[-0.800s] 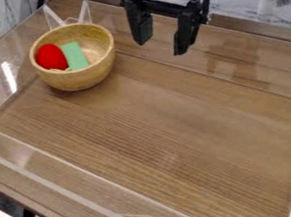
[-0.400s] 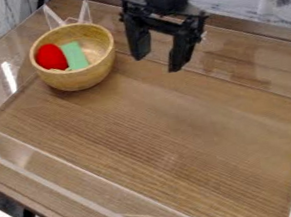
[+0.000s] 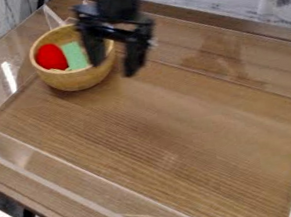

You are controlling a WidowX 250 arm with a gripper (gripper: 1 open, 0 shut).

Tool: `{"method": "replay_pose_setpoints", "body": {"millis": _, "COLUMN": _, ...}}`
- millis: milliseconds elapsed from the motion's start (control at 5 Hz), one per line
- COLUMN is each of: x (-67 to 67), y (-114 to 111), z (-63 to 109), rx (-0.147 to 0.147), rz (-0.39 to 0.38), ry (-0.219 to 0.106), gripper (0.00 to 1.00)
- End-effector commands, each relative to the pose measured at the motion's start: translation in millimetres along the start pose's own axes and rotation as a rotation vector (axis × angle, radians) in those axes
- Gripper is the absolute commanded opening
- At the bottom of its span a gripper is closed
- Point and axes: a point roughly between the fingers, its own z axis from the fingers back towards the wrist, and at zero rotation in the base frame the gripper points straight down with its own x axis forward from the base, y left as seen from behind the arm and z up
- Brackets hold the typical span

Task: Move the red fruit to the right side of the table

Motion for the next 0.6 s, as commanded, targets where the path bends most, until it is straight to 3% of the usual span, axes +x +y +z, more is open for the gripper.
{"method": "replay_pose_setpoints", "body": {"millis": 0, "x": 4.2, "y": 39, "z": 13.7, "rx": 0.021, "rz": 0.031, "ry": -0.085, "gripper": 1.00}}
{"method": "replay_pose_setpoints", "body": {"millis": 200, "x": 13.3, "y": 76, "z": 11.6, "rx": 0.035, "rz": 0.065, "ry": -0.107, "gripper": 1.00}}
{"method": "replay_pose_setpoints", "body": {"millis": 400, "x": 21.0, "y": 94, "z": 11.7, "rx": 0.032, "rz": 0.075, "ry": -0.117, "gripper": 1.00}}
